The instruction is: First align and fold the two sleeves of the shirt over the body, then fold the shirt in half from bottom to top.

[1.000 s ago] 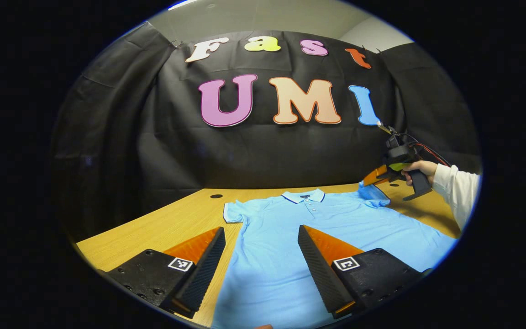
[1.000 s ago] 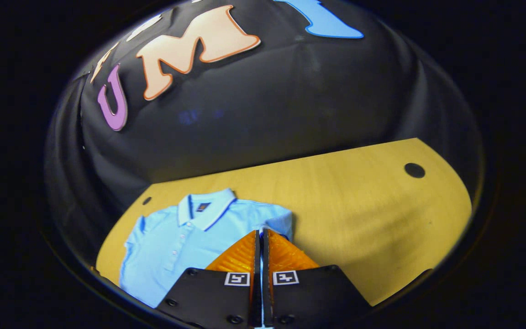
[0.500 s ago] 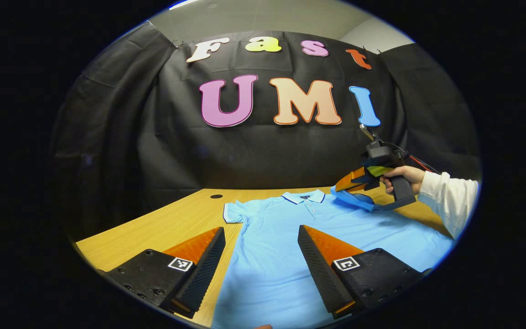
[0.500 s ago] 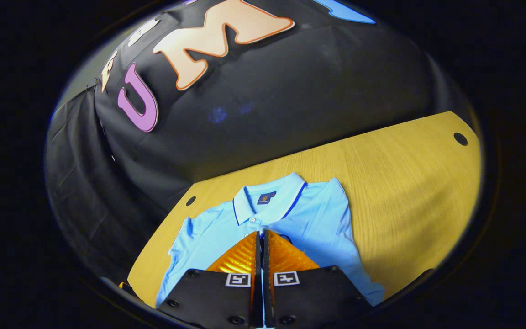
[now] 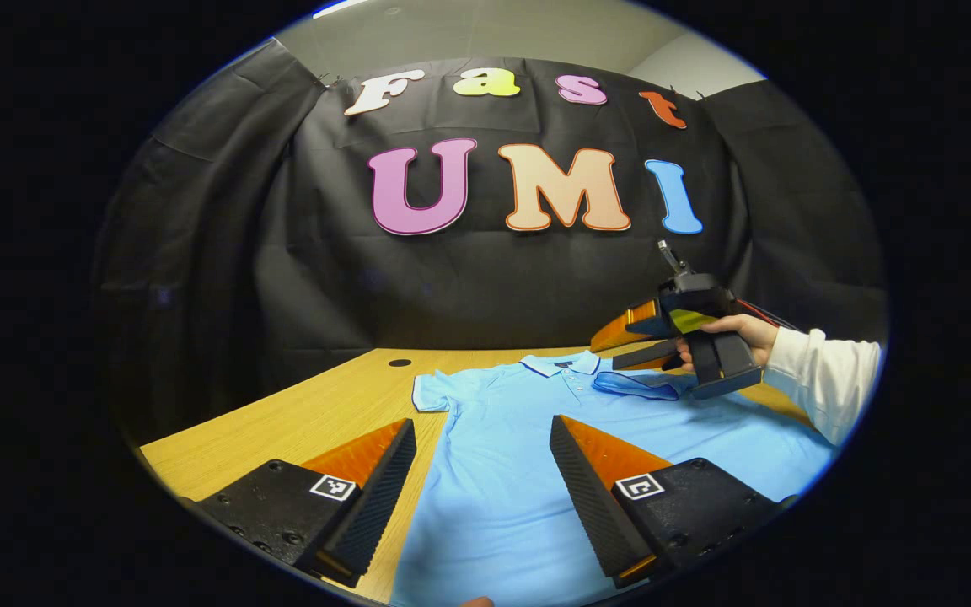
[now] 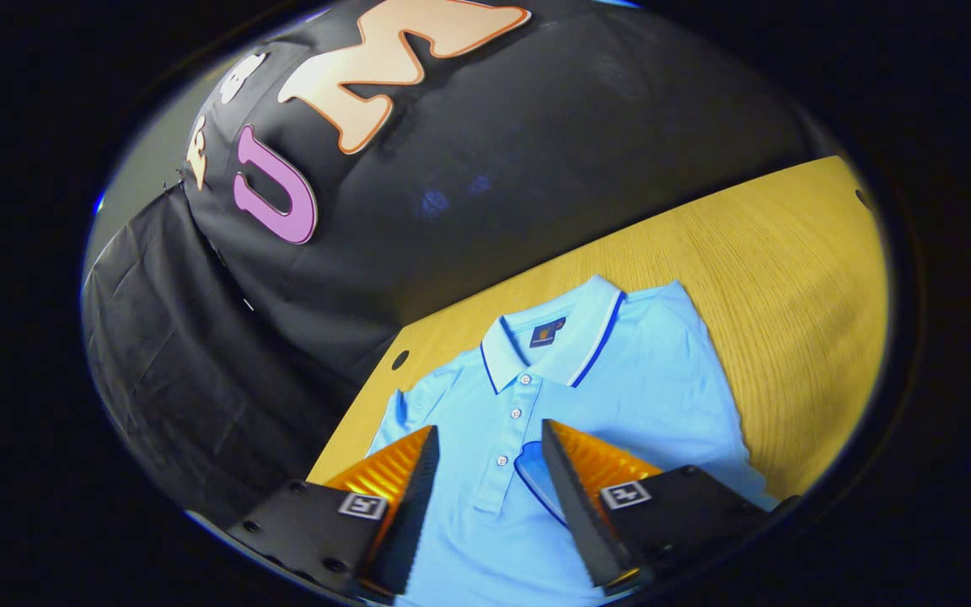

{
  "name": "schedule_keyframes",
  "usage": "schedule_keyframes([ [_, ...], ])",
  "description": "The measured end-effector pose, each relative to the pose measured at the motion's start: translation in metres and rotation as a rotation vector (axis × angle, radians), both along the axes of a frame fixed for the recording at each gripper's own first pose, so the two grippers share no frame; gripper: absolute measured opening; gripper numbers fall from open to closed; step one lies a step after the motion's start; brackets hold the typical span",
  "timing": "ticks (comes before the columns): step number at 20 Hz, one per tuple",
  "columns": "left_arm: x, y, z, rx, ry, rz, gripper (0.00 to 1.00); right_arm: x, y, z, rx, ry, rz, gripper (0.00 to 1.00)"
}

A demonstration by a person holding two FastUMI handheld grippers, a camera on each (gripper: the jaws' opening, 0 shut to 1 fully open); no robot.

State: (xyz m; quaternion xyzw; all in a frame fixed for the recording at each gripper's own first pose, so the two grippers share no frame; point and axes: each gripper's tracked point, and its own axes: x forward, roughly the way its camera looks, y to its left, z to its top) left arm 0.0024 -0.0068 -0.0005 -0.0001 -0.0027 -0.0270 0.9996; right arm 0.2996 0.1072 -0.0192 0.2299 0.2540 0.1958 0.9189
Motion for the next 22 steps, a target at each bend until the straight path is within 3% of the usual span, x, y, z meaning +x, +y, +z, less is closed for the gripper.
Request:
schedule_keyframes([
  [1, 0.0, 0.0, 0.0, 0.0, -0.001, -0.001, 0.95, -0.003, -0.002, 0.004, -0.016, -0.023, -0.003, 0.96],
  [6, -0.001, 0.0, 0.001, -0.001, -0.008, 0.003, 0.95, -0.038, -0.015, 0.03, -0.059, -0.115, 0.0, 0.98],
  [13, 0.005, -0.003, -0.006, 0.015, 0.041, -0.005, 0.95, -0.12, -0.056, 0.053, -0.169, -0.294, -0.035, 0.98],
  [16, 0.014, 0.003, -0.013, 0.006, 0.094, -0.004, 0.95, -0.164, -0.065, 0.05, -0.155, -0.315, -0.023, 0.98],
  [17, 0.017, 0.005, -0.015, -0.009, 0.12, -0.006, 0.95, -0.176, -0.069, 0.047, -0.155, -0.322, -0.022, 0.94],
  [22, 0.045, 0.015, -0.01, -0.205, 0.239, -0.069, 0.95, -0.22, -0.089, 0.037, -0.221, -0.394, -0.037, 0.98],
])
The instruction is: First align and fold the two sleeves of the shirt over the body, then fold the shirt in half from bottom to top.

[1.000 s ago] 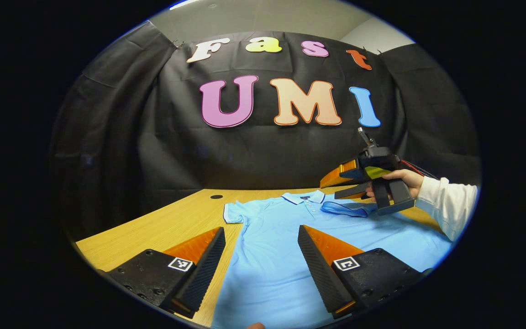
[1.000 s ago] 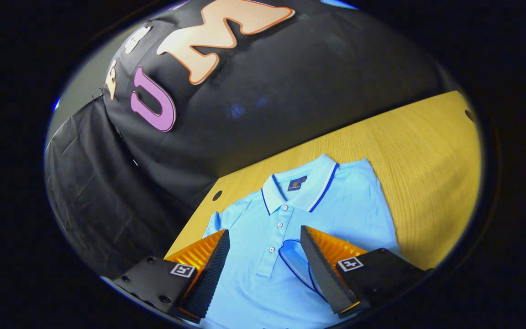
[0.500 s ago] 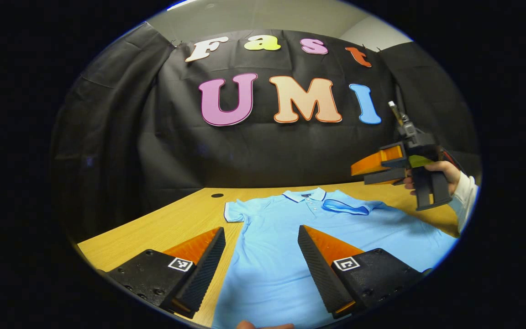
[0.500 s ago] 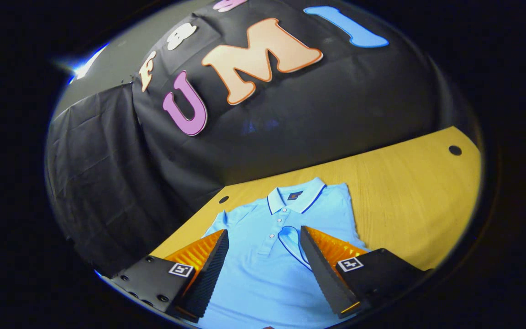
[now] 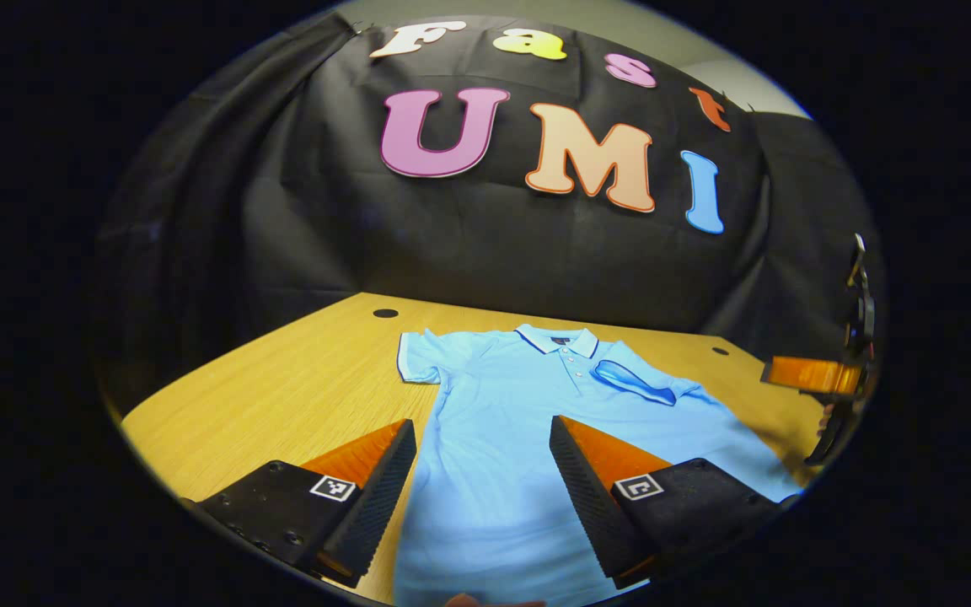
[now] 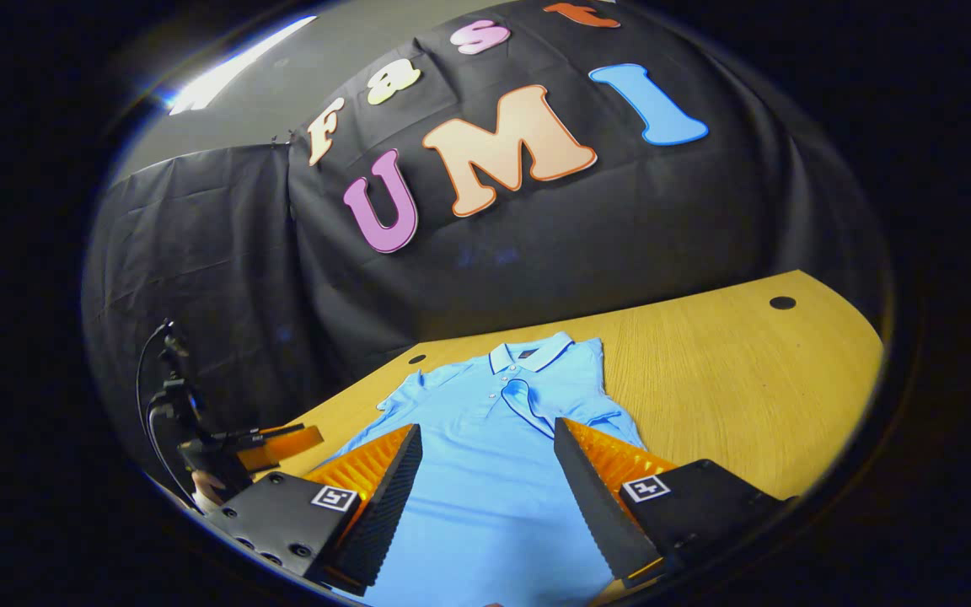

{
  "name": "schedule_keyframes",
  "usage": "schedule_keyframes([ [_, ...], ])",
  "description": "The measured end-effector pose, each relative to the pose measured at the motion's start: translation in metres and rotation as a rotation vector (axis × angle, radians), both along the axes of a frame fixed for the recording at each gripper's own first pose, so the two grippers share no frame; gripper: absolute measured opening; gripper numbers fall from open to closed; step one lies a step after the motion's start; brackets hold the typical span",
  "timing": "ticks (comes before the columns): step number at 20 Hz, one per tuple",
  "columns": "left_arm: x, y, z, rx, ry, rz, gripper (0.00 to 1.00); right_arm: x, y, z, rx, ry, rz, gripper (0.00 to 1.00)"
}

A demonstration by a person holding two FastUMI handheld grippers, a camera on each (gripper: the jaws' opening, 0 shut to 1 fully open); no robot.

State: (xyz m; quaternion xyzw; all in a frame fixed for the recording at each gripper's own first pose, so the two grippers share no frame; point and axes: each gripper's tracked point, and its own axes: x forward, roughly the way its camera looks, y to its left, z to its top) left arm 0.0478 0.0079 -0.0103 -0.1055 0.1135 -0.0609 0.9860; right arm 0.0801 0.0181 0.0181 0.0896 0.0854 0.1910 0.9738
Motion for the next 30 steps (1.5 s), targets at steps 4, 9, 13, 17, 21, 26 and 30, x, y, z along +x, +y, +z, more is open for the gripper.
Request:
schedule_keyframes([
  [4, 0.042, 0.041, 0.015, -0.025, 0.049, 0.028, 0.95, -0.014, -0.006, -0.017, -0.033, 0.003, -0.003, 0.98],
  [9, 0.1, 0.067, 0.028, -0.089, 0.138, 0.014, 0.95, -0.016, -0.004, -0.042, -0.073, 0.038, 0.006, 0.98],
  [13, 0.153, 0.071, 0.02, -0.045, 0.216, 0.002, 0.94, -0.018, 0.0, -0.049, -0.099, 0.048, 0.015, 0.98],
  [17, 0.197, 0.073, -0.022, 0.026, 0.332, -0.004, 0.94, -0.017, -0.001, -0.048, -0.108, 0.041, 0.011, 0.98],
  [21, 0.221, 0.079, -0.053, 0.061, 0.387, 0.026, 0.91, -0.017, -0.002, -0.048, -0.104, 0.042, 0.011, 0.98],
  [26, 0.23, 0.083, -0.071, 0.112, 0.419, 0.033, 0.83, -0.015, -0.006, -0.049, -0.105, 0.046, -0.006, 0.98],
  [30, 0.232, 0.084, -0.072, 0.131, 0.415, 0.033, 0.8, -0.013, -0.007, -0.049, -0.102, 0.04, -0.007, 0.98],
])
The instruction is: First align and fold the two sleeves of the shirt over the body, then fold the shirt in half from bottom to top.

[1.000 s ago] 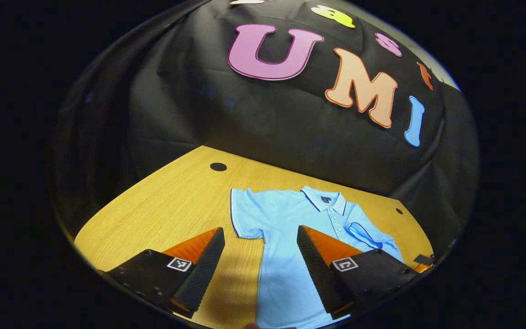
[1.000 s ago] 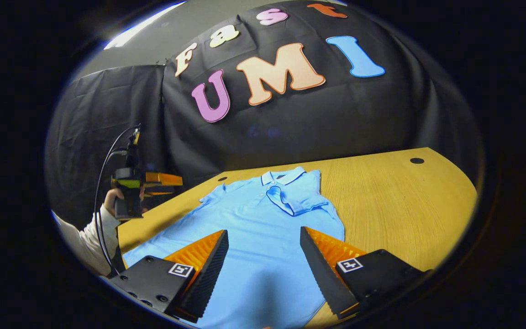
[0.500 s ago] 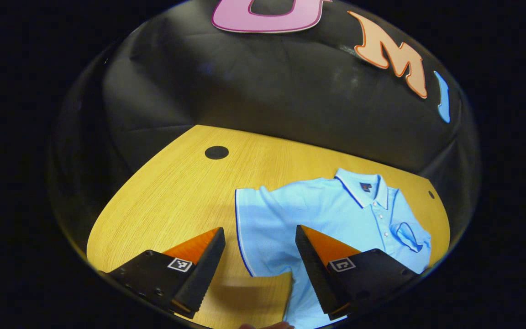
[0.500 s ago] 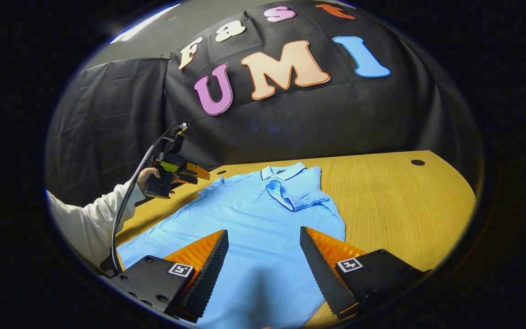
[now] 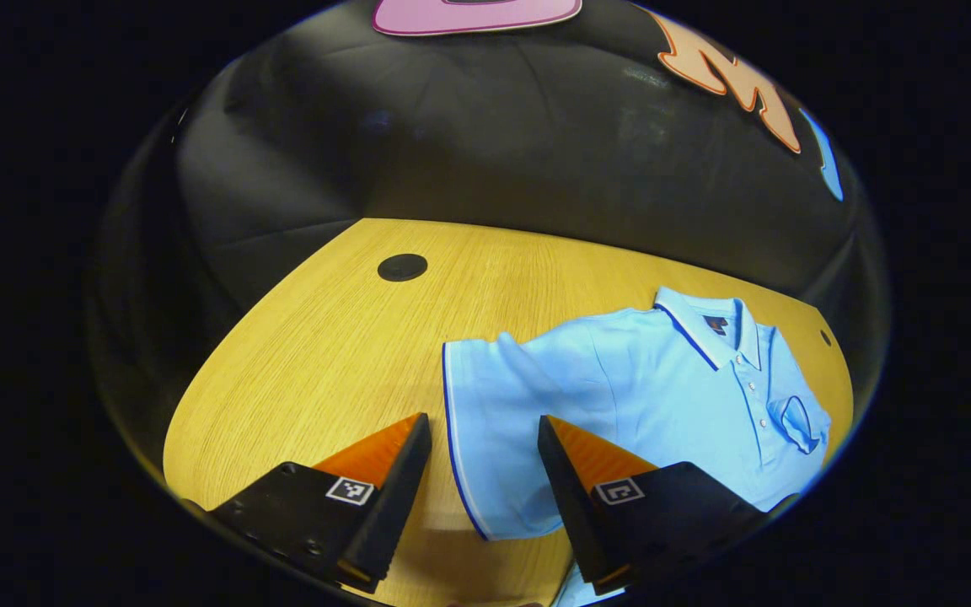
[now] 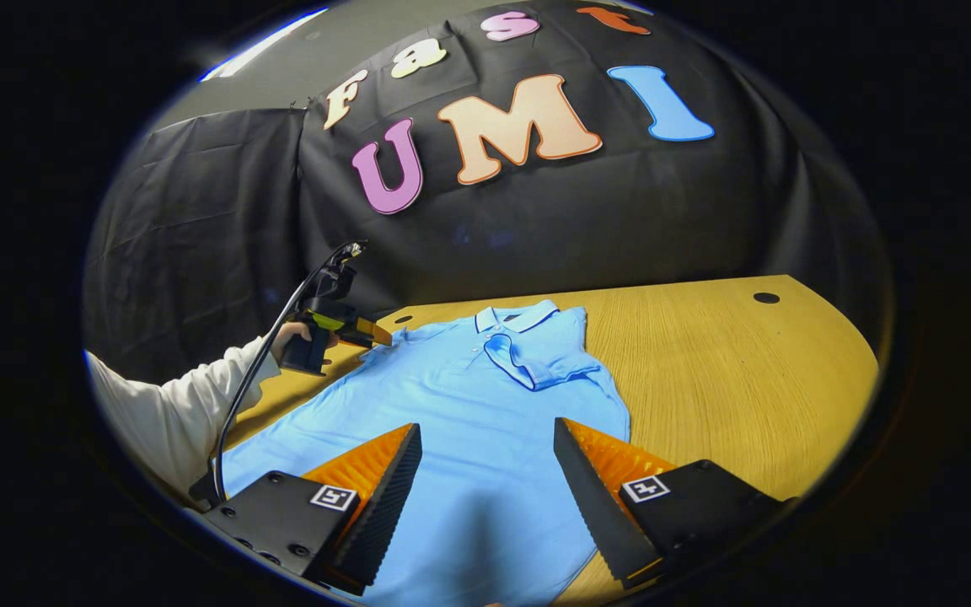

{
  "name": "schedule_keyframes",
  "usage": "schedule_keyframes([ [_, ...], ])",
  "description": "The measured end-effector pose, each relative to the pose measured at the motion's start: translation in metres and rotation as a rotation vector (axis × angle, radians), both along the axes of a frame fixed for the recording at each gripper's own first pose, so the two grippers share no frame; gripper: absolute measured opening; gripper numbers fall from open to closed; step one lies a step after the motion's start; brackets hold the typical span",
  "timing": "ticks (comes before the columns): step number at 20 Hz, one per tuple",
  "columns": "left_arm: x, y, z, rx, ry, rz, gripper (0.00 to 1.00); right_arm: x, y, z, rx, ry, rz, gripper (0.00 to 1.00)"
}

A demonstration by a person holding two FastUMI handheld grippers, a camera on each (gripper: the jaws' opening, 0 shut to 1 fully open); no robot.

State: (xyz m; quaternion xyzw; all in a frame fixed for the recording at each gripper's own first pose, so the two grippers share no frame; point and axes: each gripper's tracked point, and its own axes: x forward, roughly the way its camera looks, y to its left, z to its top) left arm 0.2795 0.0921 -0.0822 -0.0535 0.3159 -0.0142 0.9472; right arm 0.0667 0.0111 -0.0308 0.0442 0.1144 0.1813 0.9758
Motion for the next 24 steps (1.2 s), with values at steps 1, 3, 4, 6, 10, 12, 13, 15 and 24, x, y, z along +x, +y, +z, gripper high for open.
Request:
schedule_keyframes([
  [1, 0.001, 0.0, -0.001, 0.007, 0.003, -0.001, 0.8, 0.0, 0.0, 0.0, 0.0, 0.001, 0.0, 0.98],
  [3, 0.002, 0.002, -0.003, 0.015, 0.007, 0.002, 0.76, 0.001, 0.0, -0.001, 0.003, 0.003, 0.002, 0.98],
  [4, 0.003, -0.001, -0.004, 0.008, -0.001, -0.001, 0.7, -0.001, 0.0, -0.001, 0.003, 0.003, 0.003, 0.98],
  [6, 0.003, -0.001, -0.005, 0.004, -0.006, -0.014, 0.64, -0.001, 0.0, 0.0, 0.005, 0.0, 0.005, 0.98],
  [10, 0.002, -0.002, -0.004, 0.016, -0.017, -0.054, 0.53, 0.001, 0.001, -0.001, 0.006, -0.003, 0.006, 0.98],
  [12, 0.001, -0.007, -0.002, -0.002, -0.023, -0.064, 0.36, 0.001, -0.001, -0.001, 0.009, -0.003, 0.004, 0.98],
  [13, 0.002, -0.01, -0.002, -0.003, -0.034, -0.077, 0.18, 0.002, -0.001, 0.0, 0.008, -0.004, 0.004, 0.98],
  [15, 0.0, -0.01, -0.001, 0.026, -0.047, -0.094, 0.07, 0.0, 0.0, 0.001, 0.007, -0.006, 0.004, 0.98],
  [24, -0.008, -0.036, 0.049, 0.034, -0.163, -0.155, 0.0, -0.001, 0.0, -0.001, -0.001, -0.009, 0.005, 0.98],
])
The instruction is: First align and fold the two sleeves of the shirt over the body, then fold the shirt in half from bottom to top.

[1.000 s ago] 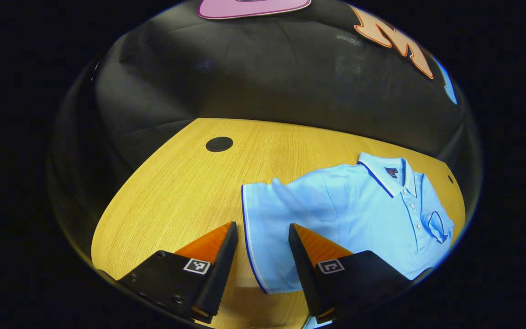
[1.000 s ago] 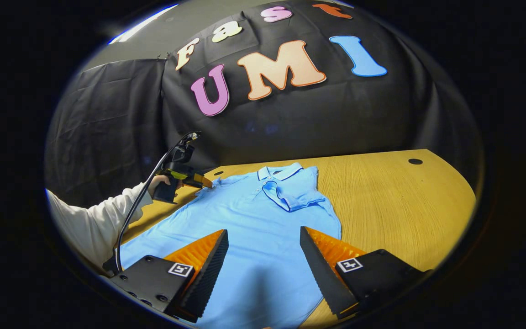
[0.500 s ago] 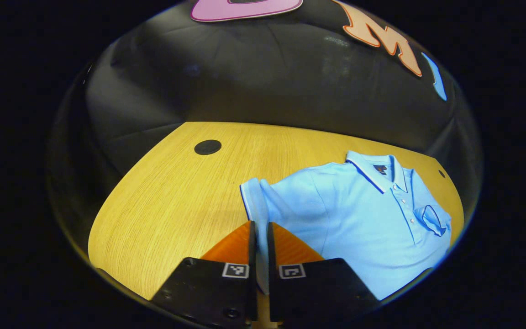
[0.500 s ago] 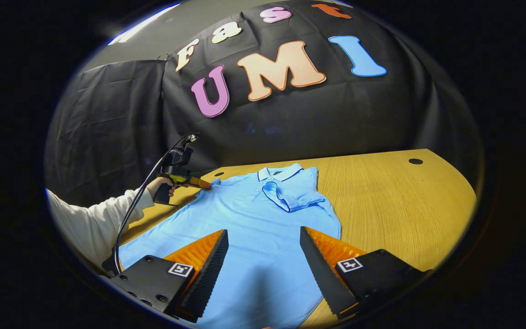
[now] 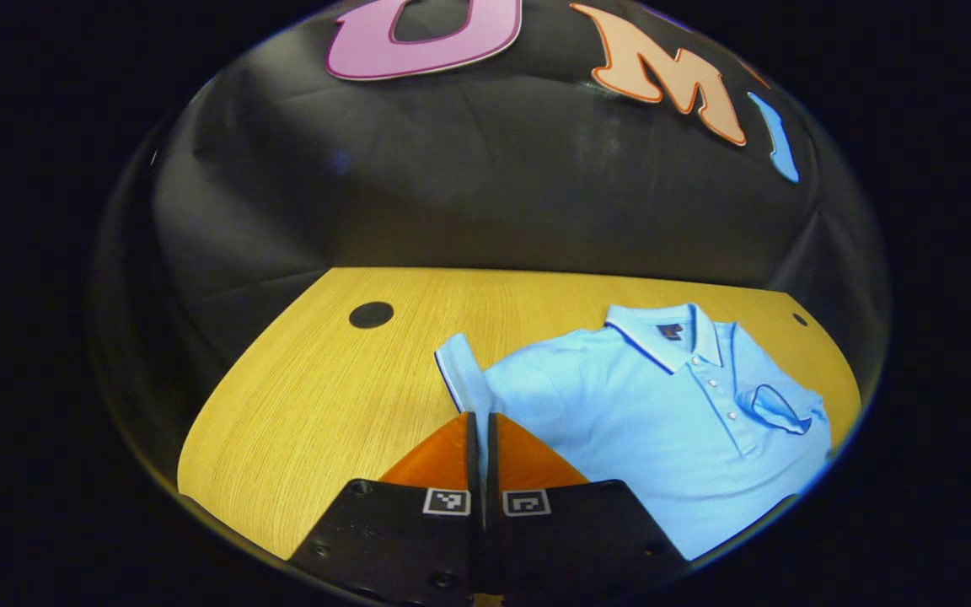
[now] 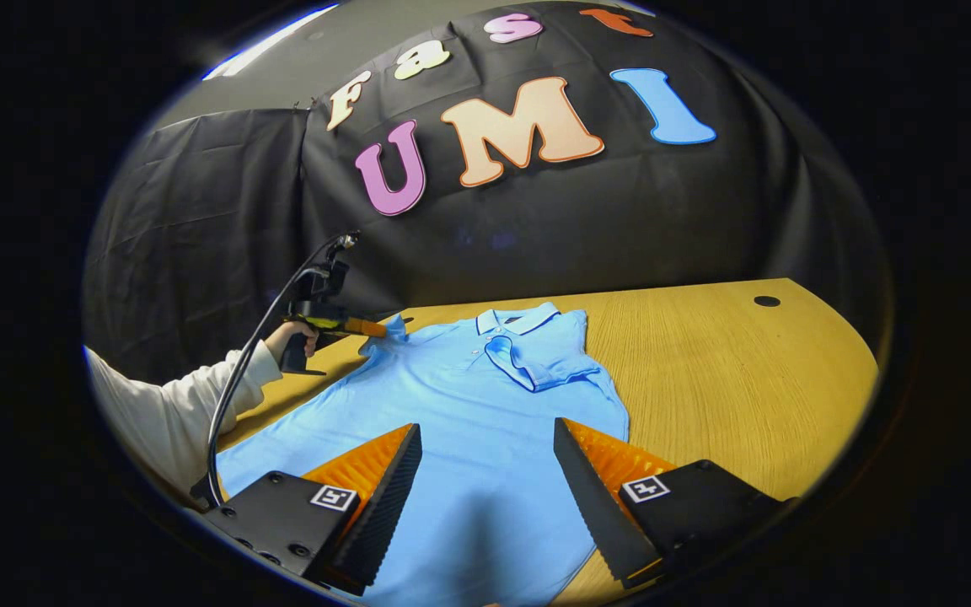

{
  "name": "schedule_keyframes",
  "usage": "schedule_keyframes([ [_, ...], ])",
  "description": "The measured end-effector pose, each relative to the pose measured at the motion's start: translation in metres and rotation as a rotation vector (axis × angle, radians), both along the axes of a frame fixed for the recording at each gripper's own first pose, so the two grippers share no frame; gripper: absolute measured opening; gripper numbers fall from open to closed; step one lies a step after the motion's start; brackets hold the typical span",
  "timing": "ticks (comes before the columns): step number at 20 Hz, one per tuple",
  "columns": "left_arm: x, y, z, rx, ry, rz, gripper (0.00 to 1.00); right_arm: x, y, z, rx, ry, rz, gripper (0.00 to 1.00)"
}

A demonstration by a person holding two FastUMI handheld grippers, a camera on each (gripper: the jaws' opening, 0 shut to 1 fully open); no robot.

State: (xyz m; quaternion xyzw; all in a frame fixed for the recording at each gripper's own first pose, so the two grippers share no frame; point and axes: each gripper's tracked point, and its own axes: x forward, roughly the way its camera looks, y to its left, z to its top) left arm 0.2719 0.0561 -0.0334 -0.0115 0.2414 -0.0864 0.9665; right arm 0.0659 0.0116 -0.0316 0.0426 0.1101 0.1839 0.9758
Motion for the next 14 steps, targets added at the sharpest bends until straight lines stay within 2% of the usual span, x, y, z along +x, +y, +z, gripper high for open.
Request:
schedule_keyframes([
  [5, -0.005, -0.071, 0.035, 0.082, -0.062, -0.154, 0.0, -0.001, -0.002, 0.0, -0.012, -0.002, 0.001, 0.98],
  [9, -0.012, -0.13, 0.028, 0.139, -0.058, -0.265, 0.0, -0.001, -0.002, 0.0, -0.012, 0.001, -0.002, 0.98],
  [14, -0.012, -0.168, 0.001, 0.157, -0.019, -0.294, 0.02, -0.002, -0.001, -0.001, -0.016, -0.002, 0.0, 0.98],
])
